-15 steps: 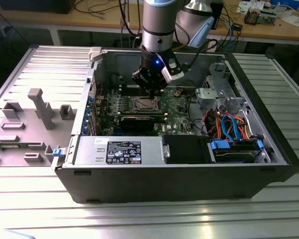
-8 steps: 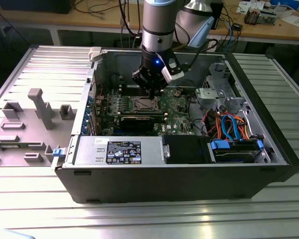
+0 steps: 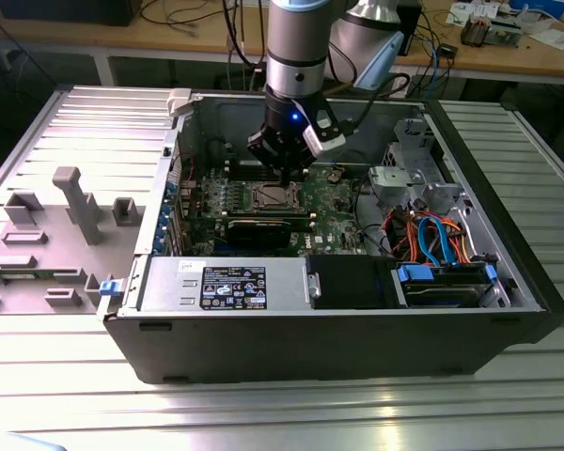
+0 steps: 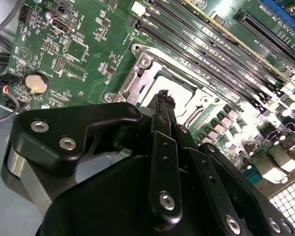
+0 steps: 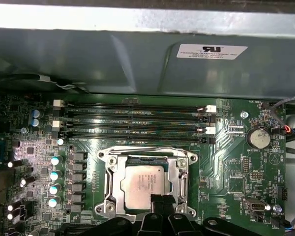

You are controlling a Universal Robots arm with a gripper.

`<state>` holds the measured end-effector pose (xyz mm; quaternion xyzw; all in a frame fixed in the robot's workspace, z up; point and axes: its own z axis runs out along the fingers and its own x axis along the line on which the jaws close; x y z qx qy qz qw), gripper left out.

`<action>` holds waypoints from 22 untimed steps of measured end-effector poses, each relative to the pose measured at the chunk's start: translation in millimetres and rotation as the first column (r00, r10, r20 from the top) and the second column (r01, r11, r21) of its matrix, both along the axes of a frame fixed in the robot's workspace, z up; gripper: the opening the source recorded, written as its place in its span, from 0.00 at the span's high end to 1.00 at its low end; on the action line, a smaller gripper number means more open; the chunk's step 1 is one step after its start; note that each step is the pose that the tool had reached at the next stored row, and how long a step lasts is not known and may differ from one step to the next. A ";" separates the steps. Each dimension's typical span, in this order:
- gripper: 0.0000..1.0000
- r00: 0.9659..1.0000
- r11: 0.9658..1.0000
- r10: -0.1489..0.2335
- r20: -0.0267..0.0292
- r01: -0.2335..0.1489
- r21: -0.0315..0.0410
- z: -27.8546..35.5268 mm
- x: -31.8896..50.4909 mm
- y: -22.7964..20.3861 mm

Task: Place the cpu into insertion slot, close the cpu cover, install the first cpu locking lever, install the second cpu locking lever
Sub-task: 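Install the second cpu locking lever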

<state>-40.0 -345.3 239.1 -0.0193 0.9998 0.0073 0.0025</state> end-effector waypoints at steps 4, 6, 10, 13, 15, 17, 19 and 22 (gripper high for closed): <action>0.89 1.000 1.000 0.000 0.000 0.000 0.000 0.0 -0.1 -0.2; 0.89 1.000 1.000 0.000 0.000 0.000 -0.001 0.1 0.0 -0.9; 0.89 1.000 1.000 0.000 0.000 0.000 -0.002 0.0 -0.2 -8.9; 0.89 1.000 1.000 0.000 0.000 0.000 -0.009 -0.8 -0.3 -16.1; 0.89 1.000 1.000 0.000 0.000 0.000 -0.006 -1.2 -0.4 -23.2; 0.89 1.000 1.000 0.000 0.000 0.000 0.020 -1.3 -0.5 -26.7; 0.89 1.000 1.000 0.000 -0.002 0.000 0.022 -1.3 -0.6 -27.5; 0.89 1.000 0.999 0.000 -0.008 0.000 0.038 -1.1 -0.7 -27.9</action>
